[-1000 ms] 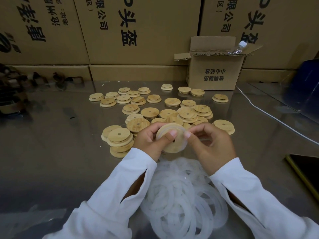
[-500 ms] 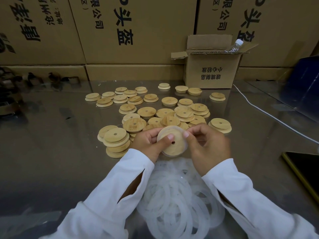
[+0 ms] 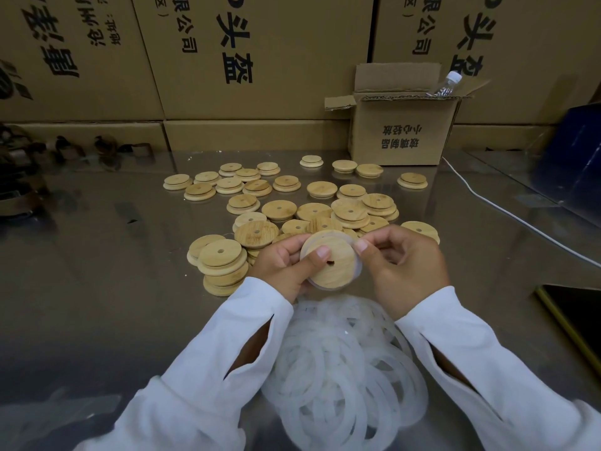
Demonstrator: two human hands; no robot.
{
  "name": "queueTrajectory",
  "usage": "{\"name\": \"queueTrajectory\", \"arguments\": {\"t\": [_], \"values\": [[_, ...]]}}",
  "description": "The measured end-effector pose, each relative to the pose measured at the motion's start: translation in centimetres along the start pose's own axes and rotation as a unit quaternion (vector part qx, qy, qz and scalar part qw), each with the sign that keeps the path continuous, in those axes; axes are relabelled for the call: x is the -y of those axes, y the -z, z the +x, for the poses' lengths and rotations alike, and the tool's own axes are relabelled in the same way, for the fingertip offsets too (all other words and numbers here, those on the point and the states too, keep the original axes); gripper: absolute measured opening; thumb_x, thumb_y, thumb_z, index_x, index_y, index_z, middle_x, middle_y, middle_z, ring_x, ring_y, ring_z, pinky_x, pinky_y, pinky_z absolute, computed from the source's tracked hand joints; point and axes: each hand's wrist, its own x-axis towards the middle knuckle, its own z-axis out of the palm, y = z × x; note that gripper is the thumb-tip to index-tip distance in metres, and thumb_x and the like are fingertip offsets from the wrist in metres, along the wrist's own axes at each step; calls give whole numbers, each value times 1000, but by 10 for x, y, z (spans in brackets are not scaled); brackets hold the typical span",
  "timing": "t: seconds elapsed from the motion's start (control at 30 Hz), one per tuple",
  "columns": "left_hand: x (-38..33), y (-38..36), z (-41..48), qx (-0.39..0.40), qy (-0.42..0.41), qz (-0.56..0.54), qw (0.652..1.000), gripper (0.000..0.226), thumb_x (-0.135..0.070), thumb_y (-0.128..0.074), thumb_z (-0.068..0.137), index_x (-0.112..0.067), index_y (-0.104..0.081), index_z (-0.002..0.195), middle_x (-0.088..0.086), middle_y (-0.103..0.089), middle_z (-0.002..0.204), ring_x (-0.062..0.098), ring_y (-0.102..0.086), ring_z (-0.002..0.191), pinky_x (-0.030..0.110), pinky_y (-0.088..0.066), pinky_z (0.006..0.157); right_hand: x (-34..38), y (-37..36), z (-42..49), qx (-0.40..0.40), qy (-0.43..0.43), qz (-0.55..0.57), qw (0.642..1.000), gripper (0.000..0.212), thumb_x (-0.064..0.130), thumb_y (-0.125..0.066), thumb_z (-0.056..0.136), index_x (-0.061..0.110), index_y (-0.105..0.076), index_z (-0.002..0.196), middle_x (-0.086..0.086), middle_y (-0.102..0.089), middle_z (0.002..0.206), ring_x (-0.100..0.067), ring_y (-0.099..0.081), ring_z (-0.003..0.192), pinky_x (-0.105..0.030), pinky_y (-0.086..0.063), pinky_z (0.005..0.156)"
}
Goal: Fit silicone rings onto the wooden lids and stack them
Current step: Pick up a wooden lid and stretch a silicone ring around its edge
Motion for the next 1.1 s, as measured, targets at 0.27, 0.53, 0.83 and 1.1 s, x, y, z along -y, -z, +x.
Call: {"name": "queueTrajectory", "arguments": {"t": [0.27,0.53,0.83,1.1], "values": [[-2,2,0,8,-12,-1,1000,21,-18,-75,67,-18,-70,88,2,-72,77,13,-68,74,26,-56,63,3,0,-1,12,3,-9,1000,22,12,-62,84,27,-57,68,10,-61,73,-9,-59,74,-18,-45,67],[-12,9,2,15,-26,7,1000,30,-23,-65,63,-16,-68,92,2,-73,80,16,-68,78,27,-55,64,5,-2,-2,16,34,-44,998,23,15,-62,84,31,-54,69,13,-60,73,-5,-57,74,-11,-42,63],[-12,5,0,21,-33,16,999,34,-24,-64,63,-14,-66,95,0,-72,78,15,-67,78,28,-56,65,6,0,-3,4,22,-4,1000,20,16,-66,81,28,-59,67,14,-61,68,-4,-54,66,-5,-41,58],[-6,3,0,13,-19,-4,1000,30,-21,-70,66,-13,-67,96,2,-72,81,15,-68,80,29,-57,68,5,3,-3,13,14,52,998,12,12,-67,79,22,-66,73,0,-66,73,-8,-55,66,-10,-46,61]]}}
